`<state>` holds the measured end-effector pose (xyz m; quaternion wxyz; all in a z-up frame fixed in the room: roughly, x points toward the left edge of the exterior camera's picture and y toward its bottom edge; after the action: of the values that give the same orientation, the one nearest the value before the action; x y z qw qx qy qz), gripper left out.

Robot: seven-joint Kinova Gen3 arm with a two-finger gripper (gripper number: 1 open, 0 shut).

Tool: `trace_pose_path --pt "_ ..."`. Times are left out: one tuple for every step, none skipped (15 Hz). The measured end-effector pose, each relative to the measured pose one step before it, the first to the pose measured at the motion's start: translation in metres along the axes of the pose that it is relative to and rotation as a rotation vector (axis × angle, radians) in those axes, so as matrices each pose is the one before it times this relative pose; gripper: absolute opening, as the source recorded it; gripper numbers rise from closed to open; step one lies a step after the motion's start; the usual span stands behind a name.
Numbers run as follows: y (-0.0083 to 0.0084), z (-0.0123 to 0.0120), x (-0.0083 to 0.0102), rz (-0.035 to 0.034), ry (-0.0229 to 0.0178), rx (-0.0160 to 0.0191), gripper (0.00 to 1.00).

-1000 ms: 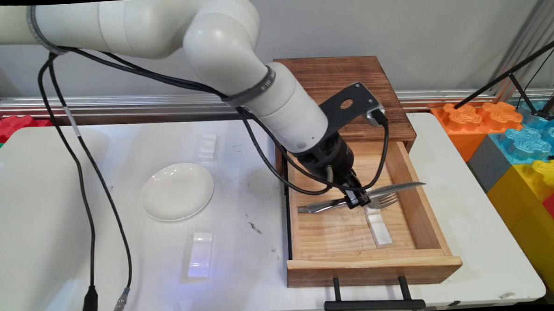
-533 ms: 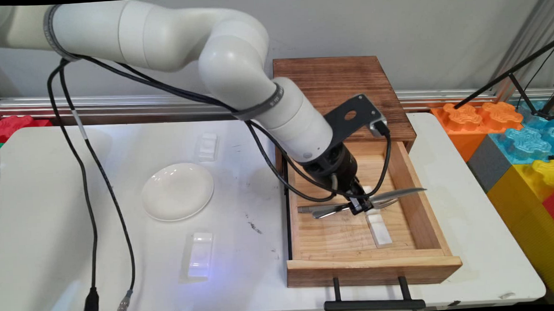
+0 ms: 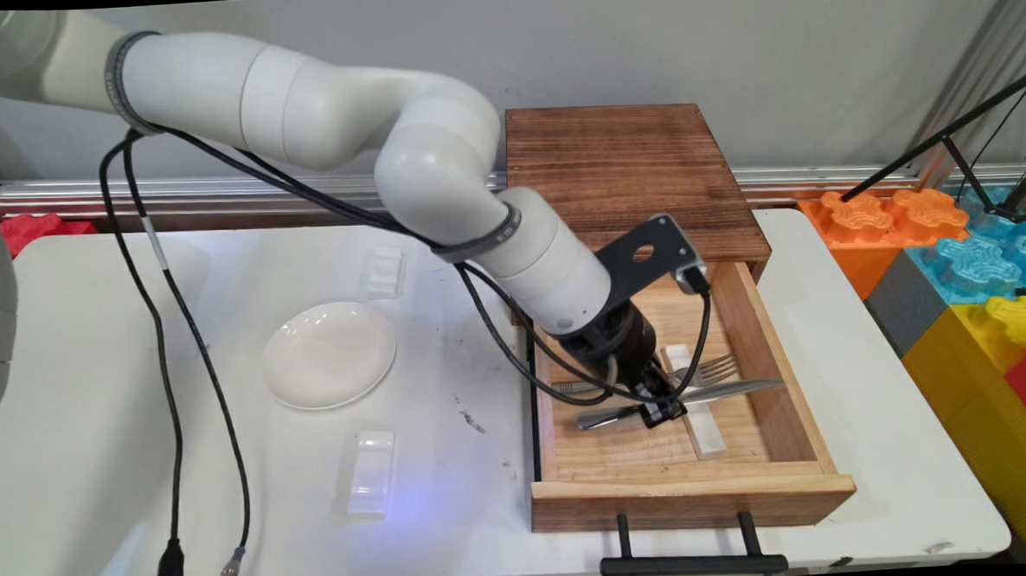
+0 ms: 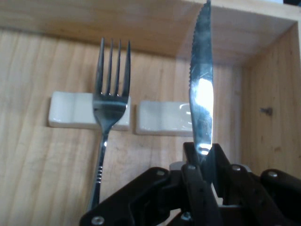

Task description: Place the picked object into the drawer

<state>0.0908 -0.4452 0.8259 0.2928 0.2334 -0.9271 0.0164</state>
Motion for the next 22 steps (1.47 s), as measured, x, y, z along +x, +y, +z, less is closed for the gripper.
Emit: trace_pose_path --pt "-0.00039 0.00322 -0.00298 0.00459 -0.00125 -0.00148 0.00" --pt "-0.00024 0.00207 -0.00192 0.00319 -0.00092 -0.00096 0.00" --pt "-0.00036 0.00282 -0.00252 0.00430 -0.00140 -0.00125 0.00" --pt "-0.00041 0.00305 -0.00280 0.00441 -0.00038 -0.00142 0.00" --pt "-0.00039 0.00297 -0.00247 0.00417 -0.00065 -0.00127 0.00" --pt "-0.00039 0.00288 -0.00202 0.00414 0.00020 -0.00149 0.00" --pt "-0.00041 0.00222 -0.00155 0.00358 -0.00011 -0.00060 0.00" --pt "-0.00044 0.00230 -0.00173 0.00348 -0.00032 -0.00088 0.00" --pt "-0.00009 0.00176 -0.00140 0.00319 -0.00012 -0.00158 0.00" --pt "-0.00023 0.00106 -0.00091 0.00204 -0.00067 -0.00059 0.00" --pt "-0.00031 0.00146 -0.00111 0.00312 -0.00074 -0.00095 0.00" --pt "-0.00052 0.00137 -0.00159 0.00302 -0.00211 0.00015 0.00" --pt "-0.00053 0.00115 -0.00143 0.00262 -0.00176 -0.00046 0.00" --pt "-0.00036 0.00094 -0.00112 0.00186 -0.00165 -0.00097 0.00" --pt "-0.00020 0.00082 -0.00128 0.00163 -0.00170 -0.00140 0.00" --pt "-0.00022 0.00080 -0.00122 0.00109 -0.00205 -0.00122 0.00" --pt "-0.00012 0.00077 -0.00103 0.00062 -0.00236 -0.00091 0.00" --pt "-0.00007 0.00068 -0.00106 0.00008 -0.00144 -0.00095 0.00" --pt "-0.00020 0.00093 -0.00086 -0.00035 -0.00087 -0.00112 0.00" --pt "-0.00026 0.00077 -0.00038 0.00006 0.00016 -0.00073 0.00" --pt "-0.00055 0.00091 -0.00072 -0.00030 -0.00046 0.00016 0.00" --pt "-0.00041 0.00098 -0.00043 0.00040 -0.00032 -0.00003 0.00"
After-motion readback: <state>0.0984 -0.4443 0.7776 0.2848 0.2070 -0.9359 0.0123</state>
